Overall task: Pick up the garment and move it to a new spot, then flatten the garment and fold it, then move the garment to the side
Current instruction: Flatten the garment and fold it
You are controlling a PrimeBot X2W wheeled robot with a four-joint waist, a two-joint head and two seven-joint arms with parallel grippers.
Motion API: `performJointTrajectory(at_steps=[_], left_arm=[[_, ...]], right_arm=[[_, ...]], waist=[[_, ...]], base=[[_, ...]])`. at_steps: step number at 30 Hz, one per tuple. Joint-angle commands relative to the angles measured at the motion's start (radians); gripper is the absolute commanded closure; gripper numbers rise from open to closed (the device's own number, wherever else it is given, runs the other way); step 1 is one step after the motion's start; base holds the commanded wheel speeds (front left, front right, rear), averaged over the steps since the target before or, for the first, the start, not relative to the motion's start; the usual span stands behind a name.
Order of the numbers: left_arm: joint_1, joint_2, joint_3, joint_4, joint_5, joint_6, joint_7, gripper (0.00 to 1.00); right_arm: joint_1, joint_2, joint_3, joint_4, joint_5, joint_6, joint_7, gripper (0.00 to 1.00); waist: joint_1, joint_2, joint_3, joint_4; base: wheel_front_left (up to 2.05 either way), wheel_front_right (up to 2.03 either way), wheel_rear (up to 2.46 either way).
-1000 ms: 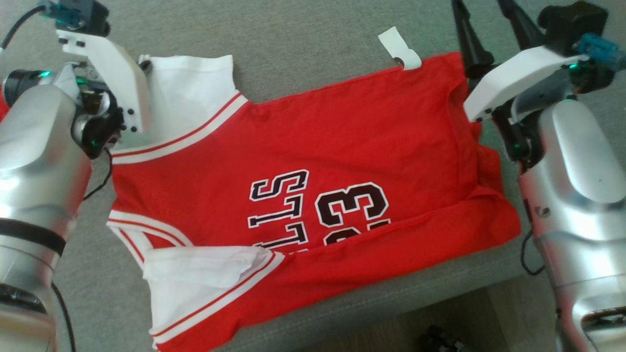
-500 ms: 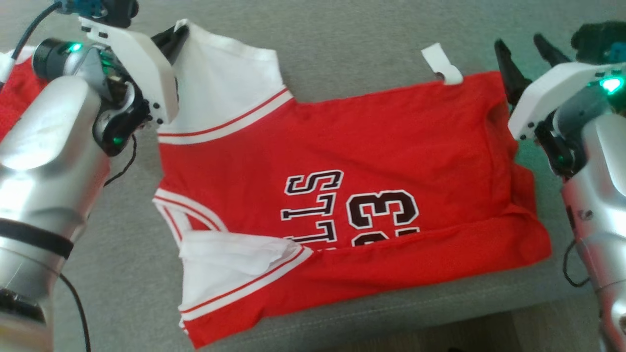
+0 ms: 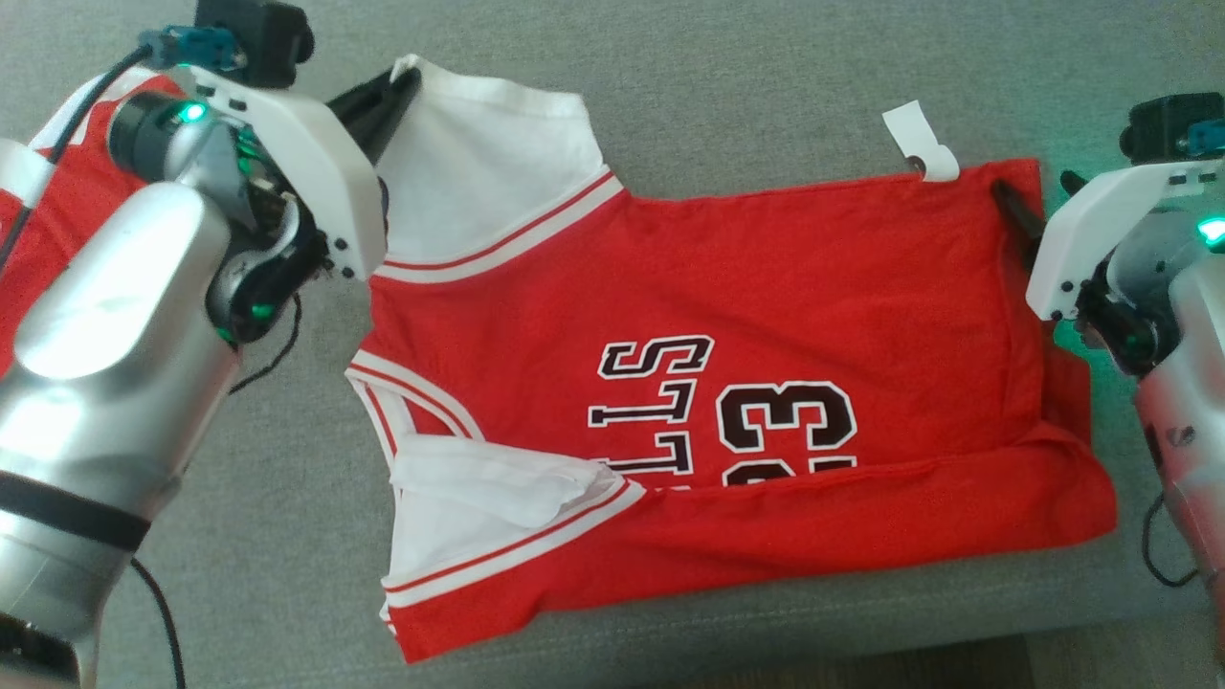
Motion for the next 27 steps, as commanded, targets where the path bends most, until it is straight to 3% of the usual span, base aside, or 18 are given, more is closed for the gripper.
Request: performJointTrajectory(at_steps=[1,12,13,14,27], left_arm=[[-0.031,0.048,0.032,-0.042,-0.010,0.007,0.005,1.00],[-0.035,0.054,0.030,-0.077,-0.015,0.019,0.018,1.00],[-0.036,0.055,0.029,-0.076,-0.015,0.019,0.018,1.00],[-0.036,0.055,0.029,-0.076,-0.015,0.021,0.018,1.00],[-0.102,0.031,0.057,0.007,0.018,0.064,-0.080,1.00]], right_arm=[[-0.041,-0.022,0.020,-0.019,0.011,-0.001,0.010,0.00],[-0.071,-0.014,0.049,0.025,0.023,-0.001,0.032,0.00],[-0.071,-0.014,0.058,0.026,0.026,-0.001,0.038,0.63],[-0.072,-0.016,0.065,0.025,0.029,-0.001,0.038,1.00],[-0.154,-0.034,0.020,0.078,-0.019,-0.001,-0.121,1.00]], waist=[[0.0000,0.0000,0.006,0.002],[0.0000,0.0000,0.032,0.011],[0.0000,0.0000,0.033,0.011],[0.0000,0.0000,0.034,0.012],[0.0000,0.0000,0.053,0.014]], base=[[0.00,0.00,0.00],[0.00,0.00,0.00],[0.00,0.00,0.00],[0.00,0.00,0.00],[0.00,0.00,0.00]])
